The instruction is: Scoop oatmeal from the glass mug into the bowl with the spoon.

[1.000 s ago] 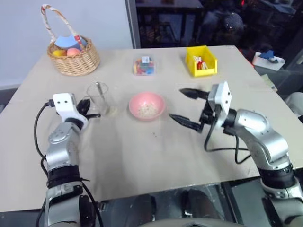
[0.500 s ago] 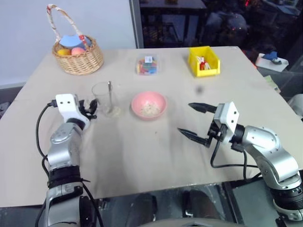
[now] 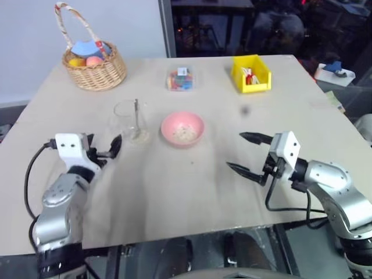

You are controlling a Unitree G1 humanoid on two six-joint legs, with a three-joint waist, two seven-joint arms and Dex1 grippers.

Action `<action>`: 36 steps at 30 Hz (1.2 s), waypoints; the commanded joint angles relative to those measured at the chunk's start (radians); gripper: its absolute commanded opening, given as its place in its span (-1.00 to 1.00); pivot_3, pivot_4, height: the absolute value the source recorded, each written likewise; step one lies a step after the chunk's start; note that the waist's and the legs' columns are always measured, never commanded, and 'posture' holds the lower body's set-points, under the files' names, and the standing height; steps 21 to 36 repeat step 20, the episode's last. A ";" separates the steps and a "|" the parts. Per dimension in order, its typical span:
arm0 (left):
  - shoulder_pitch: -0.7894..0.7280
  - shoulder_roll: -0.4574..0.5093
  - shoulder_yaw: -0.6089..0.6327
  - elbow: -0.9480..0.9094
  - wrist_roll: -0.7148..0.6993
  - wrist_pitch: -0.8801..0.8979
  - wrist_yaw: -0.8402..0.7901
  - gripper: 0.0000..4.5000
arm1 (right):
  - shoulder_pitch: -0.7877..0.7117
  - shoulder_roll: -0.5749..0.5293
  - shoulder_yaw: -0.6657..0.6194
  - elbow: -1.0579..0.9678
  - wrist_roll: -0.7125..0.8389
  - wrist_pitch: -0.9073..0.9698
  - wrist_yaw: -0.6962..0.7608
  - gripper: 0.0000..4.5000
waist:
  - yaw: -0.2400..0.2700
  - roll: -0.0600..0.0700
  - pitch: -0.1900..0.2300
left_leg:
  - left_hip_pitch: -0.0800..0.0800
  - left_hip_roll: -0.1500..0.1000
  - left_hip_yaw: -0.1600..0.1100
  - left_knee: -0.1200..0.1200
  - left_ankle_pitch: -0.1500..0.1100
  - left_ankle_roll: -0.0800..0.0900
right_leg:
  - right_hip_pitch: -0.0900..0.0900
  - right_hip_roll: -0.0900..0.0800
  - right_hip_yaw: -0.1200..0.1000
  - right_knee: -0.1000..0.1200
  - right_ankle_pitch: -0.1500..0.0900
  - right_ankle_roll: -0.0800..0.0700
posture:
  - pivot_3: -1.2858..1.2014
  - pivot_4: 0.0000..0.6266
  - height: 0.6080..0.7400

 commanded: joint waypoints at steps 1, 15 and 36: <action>0.088 0.013 0.034 -0.159 -0.065 -0.006 -0.063 0.91 | 0.020 -0.020 -0.053 -0.011 0.011 -0.017 -0.001 1.00 | 0.003 0.001 0.001 | 0.000 0.000 0.000 0.000 0.000 0.000 | 0.000 0.000 0.000 -0.001 -0.001 0.002 | 0.03 -0.52 1.00; 0.392 0.072 0.110 -0.384 -0.271 0.069 -0.256 0.91 | 0.307 -0.128 -0.322 -0.008 0.052 -0.078 0.065 1.00 | 0.019 0.010 0.010 | -0.007 0.001 0.000 -0.002 -0.002 0.003 | -0.004 0.001 -0.001 -0.008 -0.003 0.003 | 0.03 -0.52 1.00; 0.386 0.086 0.124 -0.364 -0.292 0.072 -0.275 0.91 | 0.320 -0.131 -0.336 -0.008 0.054 -0.088 0.066 1.00 | 0.021 0.012 0.011 | -0.009 0.001 0.000 -0.002 -0.002 0.003 | -0.006 0.001 -0.001 -0.008 -0.003 0.003 | 0.03 -0.52 1.00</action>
